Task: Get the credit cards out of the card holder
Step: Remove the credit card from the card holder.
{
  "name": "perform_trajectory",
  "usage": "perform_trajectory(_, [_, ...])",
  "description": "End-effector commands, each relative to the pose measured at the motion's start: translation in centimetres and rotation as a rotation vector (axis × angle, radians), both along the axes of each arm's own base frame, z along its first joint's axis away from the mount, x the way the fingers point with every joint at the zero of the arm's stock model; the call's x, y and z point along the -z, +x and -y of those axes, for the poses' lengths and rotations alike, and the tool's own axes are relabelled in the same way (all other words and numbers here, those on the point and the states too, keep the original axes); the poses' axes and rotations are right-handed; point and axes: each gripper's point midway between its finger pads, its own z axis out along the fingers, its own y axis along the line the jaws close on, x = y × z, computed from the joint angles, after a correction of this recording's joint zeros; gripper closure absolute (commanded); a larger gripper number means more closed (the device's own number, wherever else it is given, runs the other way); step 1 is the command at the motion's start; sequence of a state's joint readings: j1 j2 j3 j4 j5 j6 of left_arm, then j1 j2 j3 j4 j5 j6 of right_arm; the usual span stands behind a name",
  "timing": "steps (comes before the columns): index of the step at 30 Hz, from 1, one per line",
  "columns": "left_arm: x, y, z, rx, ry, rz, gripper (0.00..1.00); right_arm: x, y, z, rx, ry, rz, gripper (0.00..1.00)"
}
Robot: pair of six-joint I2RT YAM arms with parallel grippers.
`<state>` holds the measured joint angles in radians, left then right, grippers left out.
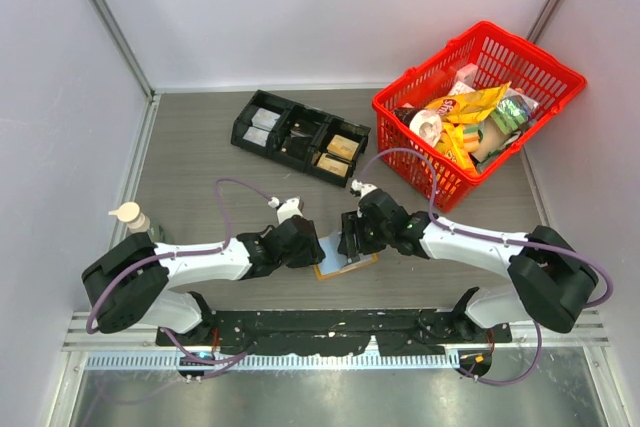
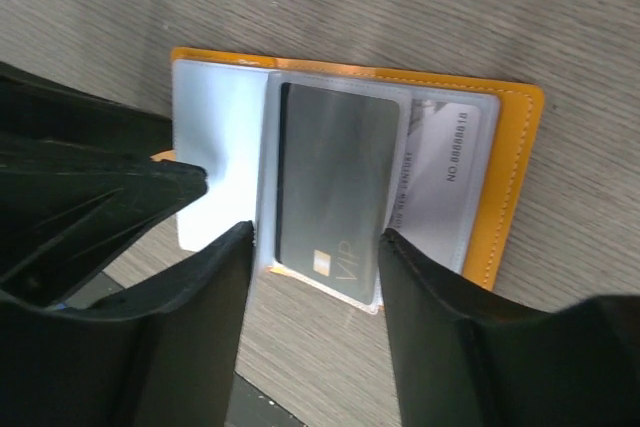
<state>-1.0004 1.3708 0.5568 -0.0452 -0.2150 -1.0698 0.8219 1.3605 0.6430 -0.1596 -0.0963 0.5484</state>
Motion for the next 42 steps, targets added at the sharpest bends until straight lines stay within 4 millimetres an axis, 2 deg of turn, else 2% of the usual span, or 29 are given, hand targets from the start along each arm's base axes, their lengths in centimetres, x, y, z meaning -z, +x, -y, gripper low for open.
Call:
perform_trajectory(1, [0.8, -0.5, 0.2, 0.011, 0.013, -0.024, 0.54, -4.4, 0.6, -2.8, -0.050, 0.123, 0.070, 0.39])
perform_trajectory(9, [0.6, -0.5, -0.1, -0.003, 0.009, -0.019, 0.49, -5.2, 0.2, -3.7, -0.079, 0.144, 0.076, 0.28])
perform_trajectory(13, [0.2, -0.5, -0.7, -0.031, -0.001, -0.005, 0.40, -5.7, 0.5, -3.5, -0.063, 0.137, 0.092, 0.25])
perform_trajectory(17, [-0.3, -0.4, -2.3, -0.090, 0.001, 0.022, 0.33, -5.7, 1.0, -2.7, -0.035, 0.102, 0.122, 0.25])
perform_trajectory(23, [-3.3, -0.1, -5.3, -0.177, 0.000, 0.097, 0.27, -5.5, 1.7, -1.3, 0.005, 0.045, 0.156, 0.25])
perform_trajectory(24, [-3.9, 0.0, -5.7, -0.188, -0.009, 0.113, 0.27, -5.5, 2.2, -0.8, 0.032, 0.028, 0.179, 0.26])
perform_trajectory(28, [-6.1, 0.2, -6.6, -0.233, -0.067, 0.161, 0.29, -5.5, 2.4, -0.7, 0.027, 0.019, 0.184, 0.34])
perform_trajectory(32, [-8.4, 0.6, -5.4, -0.212, -0.160, 0.199, 0.34, -4.9, 2.5, -0.9, 0.013, 0.018, 0.177, 0.46])
perform_trajectory(34, [-9.4, 0.7, -3.9, -0.177, -0.205, 0.206, 0.37, -4.6, 2.7, -1.0, 0.016, 0.020, 0.174, 0.57])
perform_trajectory(37, [-10.0, 1.1, -1.5, -0.128, -0.257, 0.202, 0.42, -4.0, 2.4, -1.5, -0.008, 0.042, 0.148, 0.65])
perform_trajectory(41, [-8.9, 1.5, 1.2, -0.091, -0.300, 0.174, 0.45, -2.7, 2.8, -1.1, 0.002, 0.043, 0.118, 0.72])
perform_trajectory(42, [-7.9, 1.7, 1.5, -0.093, -0.290, 0.158, 0.46, -2.7, 3.0, -1.1, 0.003, 0.047, 0.122, 0.73])
